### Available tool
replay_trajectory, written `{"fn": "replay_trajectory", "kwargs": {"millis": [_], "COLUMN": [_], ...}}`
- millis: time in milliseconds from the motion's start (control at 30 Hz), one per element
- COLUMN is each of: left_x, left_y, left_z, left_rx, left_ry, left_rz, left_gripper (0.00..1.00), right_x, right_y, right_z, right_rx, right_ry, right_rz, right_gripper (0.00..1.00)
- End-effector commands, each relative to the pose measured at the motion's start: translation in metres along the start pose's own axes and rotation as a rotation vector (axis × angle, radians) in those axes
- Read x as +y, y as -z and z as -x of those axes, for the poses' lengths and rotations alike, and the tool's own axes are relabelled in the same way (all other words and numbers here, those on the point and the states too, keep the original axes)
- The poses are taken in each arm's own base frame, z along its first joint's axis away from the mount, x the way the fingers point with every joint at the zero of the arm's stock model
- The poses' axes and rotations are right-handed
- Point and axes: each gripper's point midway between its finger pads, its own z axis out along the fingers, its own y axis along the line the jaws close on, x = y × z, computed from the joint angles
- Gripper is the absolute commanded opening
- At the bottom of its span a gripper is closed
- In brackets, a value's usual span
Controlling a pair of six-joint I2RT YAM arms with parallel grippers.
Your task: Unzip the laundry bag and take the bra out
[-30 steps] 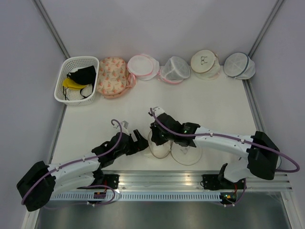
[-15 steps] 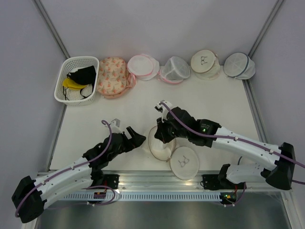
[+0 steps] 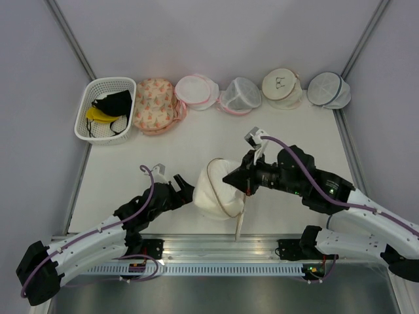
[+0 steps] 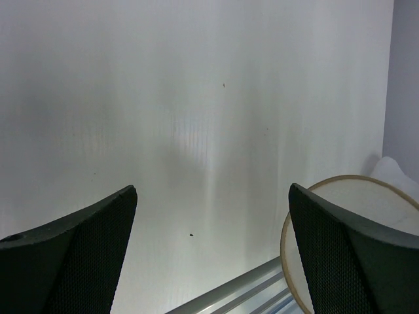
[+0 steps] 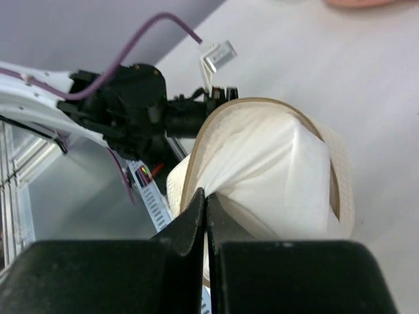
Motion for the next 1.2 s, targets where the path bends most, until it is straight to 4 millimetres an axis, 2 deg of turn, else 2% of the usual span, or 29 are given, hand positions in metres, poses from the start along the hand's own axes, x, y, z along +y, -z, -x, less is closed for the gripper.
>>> {"fn": "replay_trajectory", "kwargs": {"millis": [0, 67, 233, 333, 400, 500, 567, 633, 667, 833, 967, 1033, 1100, 1133, 1167], "left_x": [-0.004, -0.004, -0.015, -0.037, -0.065, -0.076, -0.074, -0.064, -0.063, -0.076, -0.077, -0.056, -0.021, -0.016, -0.020], "left_y": [0.000, 0.001, 0.002, 0.009, 0.023, 0.035, 0.044, 0.049, 0.056, 0.069, 0.073, 0.072, 0.070, 0.070, 0.070], "left_z": [0.008, 0.008, 0.007, 0.010, 0.024, 0.033, 0.046, 0.052, 0.063, 0.073, 0.083, 0.091, 0.088, 0.087, 0.087], "left_rx": [-0.031, -0.029, -0.019, -0.017, -0.061, -0.098, -0.144, -0.164, -0.215, -0.249, -0.283, -0.325, -0.331, -0.323, -0.317], "left_ry": [0.022, 0.022, 0.046, 0.079, 0.116, 0.177, 0.221, 0.239, 0.253, 0.223, 0.215, 0.277, 0.326, 0.318, 0.301], "left_rz": [0.005, 0.002, -0.044, -0.159, -0.297, -0.374, -0.359, -0.296, -0.301, -0.360, -0.340, -0.219, -0.027, 0.005, 0.000], "left_gripper": [1.00, 1.00, 1.00, 1.00, 1.00, 1.00, 1.00, 1.00, 1.00, 1.00, 1.00, 1.00, 1.00, 1.00, 1.00], "right_x": [0.010, 0.006, -0.006, -0.014, -0.019, -0.033, -0.044, -0.055, -0.060, -0.070, -0.082, -0.092, -0.101, -0.102, -0.101], "right_y": [0.019, 0.020, 0.006, 0.005, 0.006, 0.006, 0.004, 0.000, -0.002, -0.019, -0.026, -0.024, -0.018, -0.017, -0.018], "right_z": [0.043, 0.046, 0.032, 0.033, 0.033, 0.029, 0.023, 0.015, 0.011, -0.014, -0.030, -0.032, -0.033, -0.034, -0.035], "right_rx": [-0.211, -0.219, -0.145, -0.158, -0.162, -0.154, -0.136, -0.108, -0.093, -0.017, 0.031, 0.033, 0.034, 0.043, 0.046], "right_ry": [-0.027, -0.028, -0.033, -0.036, -0.034, -0.034, -0.035, -0.037, -0.036, -0.027, -0.010, -0.003, 0.006, 0.012, 0.013], "right_rz": [0.028, 0.006, -0.053, -0.094, -0.119, -0.192, -0.249, -0.298, -0.324, -0.341, -0.374, -0.426, -0.483, -0.488, -0.479], "right_gripper": [0.01, 0.00, 0.00, 0.00, 0.00, 0.00, 0.00, 0.01, 0.00, 0.01, 0.00, 0.00, 0.00, 0.00, 0.00]}}
